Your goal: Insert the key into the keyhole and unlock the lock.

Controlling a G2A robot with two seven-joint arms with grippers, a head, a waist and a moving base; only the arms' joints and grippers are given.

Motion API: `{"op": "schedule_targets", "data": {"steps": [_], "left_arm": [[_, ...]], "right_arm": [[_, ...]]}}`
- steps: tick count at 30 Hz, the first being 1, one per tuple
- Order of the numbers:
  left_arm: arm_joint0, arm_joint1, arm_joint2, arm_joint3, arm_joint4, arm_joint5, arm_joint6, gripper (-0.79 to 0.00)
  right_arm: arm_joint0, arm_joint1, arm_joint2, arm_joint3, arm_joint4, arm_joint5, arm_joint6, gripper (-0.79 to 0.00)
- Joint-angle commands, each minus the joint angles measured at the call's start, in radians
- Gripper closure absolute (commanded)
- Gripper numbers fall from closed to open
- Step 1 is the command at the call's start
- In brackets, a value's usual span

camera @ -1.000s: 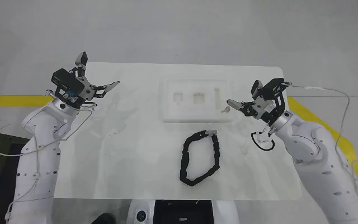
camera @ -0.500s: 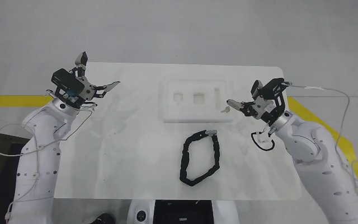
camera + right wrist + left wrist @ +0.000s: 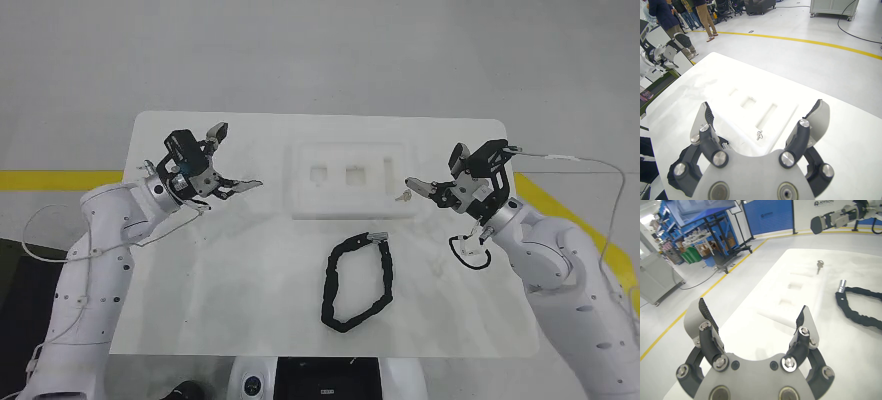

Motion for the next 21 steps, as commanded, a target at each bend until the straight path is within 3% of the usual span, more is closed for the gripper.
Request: {"op": "schedule_targets", "data": {"steps": [1,16,21], "left_arm": [[-0.019,-0.002,0.041,0.010,-0.009,-0.058,-0.023,-0.785],[-0.055,-0.027,0.294,-0.027,-0.041,-0.075,-0.045,-0.785],[-0.057,-0.026,0.339,-0.040,-0.020,-0.075,-0.025,-0.785]], "right_arm": [[0.000,0.000,0.000,0.000,0.000,0.000,0.000,-0.785],[-0.006,-0.001,0.003,-0.003,-0.004,0.006,-0.009,-0.785],[-0.052,0.006,0.054,-0.016,-0.036,-0.076,-0.042,-0.785]]}}
